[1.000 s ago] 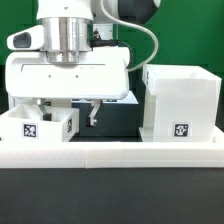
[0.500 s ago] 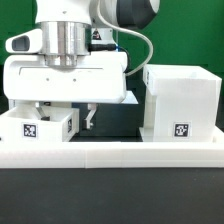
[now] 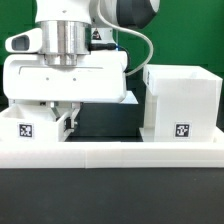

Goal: Assemble drawer

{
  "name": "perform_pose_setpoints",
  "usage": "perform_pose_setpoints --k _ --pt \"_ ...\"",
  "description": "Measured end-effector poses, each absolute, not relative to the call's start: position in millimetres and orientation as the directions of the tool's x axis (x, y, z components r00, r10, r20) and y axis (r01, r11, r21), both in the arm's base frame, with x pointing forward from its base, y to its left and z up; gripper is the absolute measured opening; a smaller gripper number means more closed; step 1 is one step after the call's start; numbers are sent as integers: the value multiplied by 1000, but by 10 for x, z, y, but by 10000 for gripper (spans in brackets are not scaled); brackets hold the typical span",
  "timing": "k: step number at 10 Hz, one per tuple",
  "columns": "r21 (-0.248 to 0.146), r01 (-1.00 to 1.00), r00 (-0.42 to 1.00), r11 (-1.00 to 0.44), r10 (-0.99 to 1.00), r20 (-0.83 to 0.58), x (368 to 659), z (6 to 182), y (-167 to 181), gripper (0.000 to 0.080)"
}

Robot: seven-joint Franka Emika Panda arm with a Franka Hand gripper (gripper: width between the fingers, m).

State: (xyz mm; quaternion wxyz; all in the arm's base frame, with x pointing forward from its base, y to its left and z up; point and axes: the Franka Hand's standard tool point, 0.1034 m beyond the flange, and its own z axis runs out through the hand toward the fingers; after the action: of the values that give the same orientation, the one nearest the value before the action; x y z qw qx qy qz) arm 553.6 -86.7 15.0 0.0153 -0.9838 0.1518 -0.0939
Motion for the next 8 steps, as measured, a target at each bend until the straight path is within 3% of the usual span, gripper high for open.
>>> perform_pose_setpoints --k 5,8 --pt "-58 -290 937 -955 -295 185 5550 176 -878 40" --pt "-50 -201 956 -978 -207 209 5637 435 -923 41"
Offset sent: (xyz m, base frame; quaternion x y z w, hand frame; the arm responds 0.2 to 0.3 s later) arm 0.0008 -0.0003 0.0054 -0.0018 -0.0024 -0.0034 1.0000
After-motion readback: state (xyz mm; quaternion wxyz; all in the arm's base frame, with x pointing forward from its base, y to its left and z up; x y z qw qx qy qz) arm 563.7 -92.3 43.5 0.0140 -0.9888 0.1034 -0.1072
